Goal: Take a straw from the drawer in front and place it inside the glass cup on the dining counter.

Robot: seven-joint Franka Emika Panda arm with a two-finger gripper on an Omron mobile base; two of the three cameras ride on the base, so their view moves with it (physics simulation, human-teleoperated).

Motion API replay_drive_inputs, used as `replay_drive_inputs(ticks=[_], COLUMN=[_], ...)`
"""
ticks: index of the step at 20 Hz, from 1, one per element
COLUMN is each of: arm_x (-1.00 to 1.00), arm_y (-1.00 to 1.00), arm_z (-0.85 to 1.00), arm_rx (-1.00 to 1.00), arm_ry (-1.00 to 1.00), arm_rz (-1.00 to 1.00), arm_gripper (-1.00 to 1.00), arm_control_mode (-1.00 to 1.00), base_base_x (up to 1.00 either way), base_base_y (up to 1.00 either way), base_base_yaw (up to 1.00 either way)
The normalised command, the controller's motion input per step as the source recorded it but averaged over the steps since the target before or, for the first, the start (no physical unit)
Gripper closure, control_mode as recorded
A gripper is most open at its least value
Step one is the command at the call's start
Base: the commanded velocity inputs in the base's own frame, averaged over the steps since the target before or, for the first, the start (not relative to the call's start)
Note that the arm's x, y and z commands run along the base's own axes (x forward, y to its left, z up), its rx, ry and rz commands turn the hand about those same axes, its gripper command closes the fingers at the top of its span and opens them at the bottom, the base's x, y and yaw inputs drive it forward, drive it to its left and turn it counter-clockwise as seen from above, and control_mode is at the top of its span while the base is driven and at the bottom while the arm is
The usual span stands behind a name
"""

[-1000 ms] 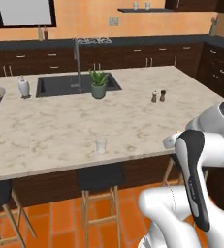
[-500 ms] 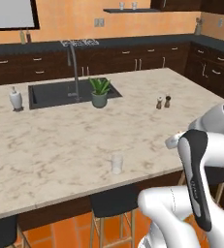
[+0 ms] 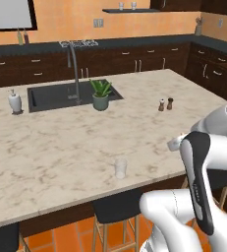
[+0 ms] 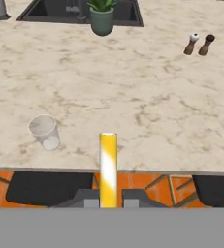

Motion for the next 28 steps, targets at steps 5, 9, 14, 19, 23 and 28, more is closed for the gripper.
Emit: replay_drive_inputs(ticks=[5,9,14,19,23,28], arm_x=[0.0,0.0,0.13,0.15,0.01,-0.09], arm_y=[0.0,0.06,0.32,0.62,0.74,0.5], arm_z=[0.38,0.37,0.23,0.11,0.0,-0.02], arm_rx=[0.07,0.14,0.17,0.16,0.14,0.16], arm_ry=[-0.21,-0.26,-0.15,-0.04,0.0,-0.06], arm_rz=[0.18,0.3,0.34,0.33,0.3,0.28], arm_gripper=[1.0,1.0,1.0,1.0,1.0,1.0], arm_control_mode=[-1.0,-1.0,-1.0,-1.0,-1.0,-1.0], base_base_x=[0.0,0.0,0.0,0.0,0.0,0.0], base_base_y=[0.0,0.0,0.0,0.0,0.0,0.0], base_base_yaw=[0.0,0.0,0.0,0.0,0.0,0.0])
